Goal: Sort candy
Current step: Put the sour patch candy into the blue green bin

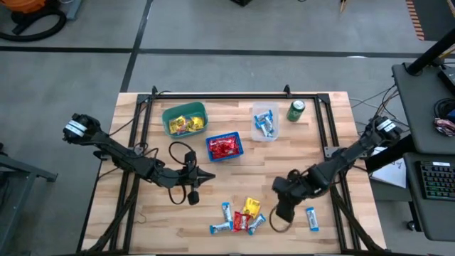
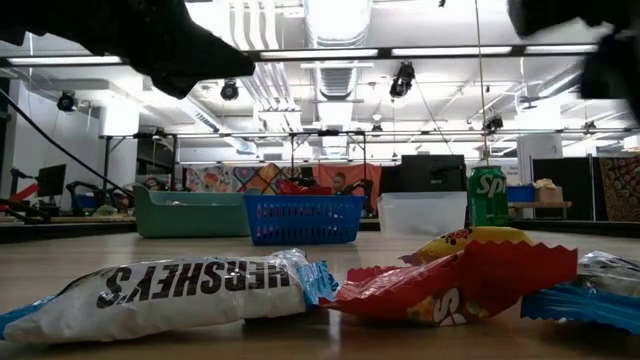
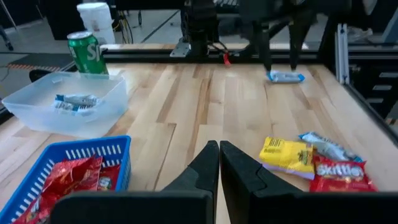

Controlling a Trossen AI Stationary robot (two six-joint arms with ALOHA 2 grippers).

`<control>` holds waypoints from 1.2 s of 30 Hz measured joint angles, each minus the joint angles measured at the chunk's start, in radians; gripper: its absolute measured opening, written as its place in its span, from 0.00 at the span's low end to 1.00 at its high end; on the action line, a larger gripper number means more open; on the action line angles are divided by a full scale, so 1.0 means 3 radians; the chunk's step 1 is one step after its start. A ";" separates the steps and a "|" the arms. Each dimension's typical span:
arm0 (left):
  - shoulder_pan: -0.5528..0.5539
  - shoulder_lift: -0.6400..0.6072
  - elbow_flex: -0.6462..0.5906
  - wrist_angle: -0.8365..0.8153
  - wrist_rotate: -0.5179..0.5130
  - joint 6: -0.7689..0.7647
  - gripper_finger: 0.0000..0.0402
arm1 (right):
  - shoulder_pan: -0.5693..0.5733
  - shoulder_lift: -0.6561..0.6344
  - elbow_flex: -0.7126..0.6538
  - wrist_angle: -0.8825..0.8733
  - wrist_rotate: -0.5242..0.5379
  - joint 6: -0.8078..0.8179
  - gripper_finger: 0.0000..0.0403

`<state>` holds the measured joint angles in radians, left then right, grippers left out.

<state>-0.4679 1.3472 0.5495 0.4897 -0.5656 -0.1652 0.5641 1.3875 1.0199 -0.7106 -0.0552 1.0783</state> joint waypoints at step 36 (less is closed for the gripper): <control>0.0000 0.0011 0.0209 -0.0091 0.0640 0.0085 0.47 | 0.0021 0.2098 0.1387 -0.0132 0.1099 -0.0668 0.41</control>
<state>-0.4679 1.3506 0.6121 0.4623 -0.3737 -0.1396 0.5703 2.0170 1.4361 -0.7502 0.2745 0.8778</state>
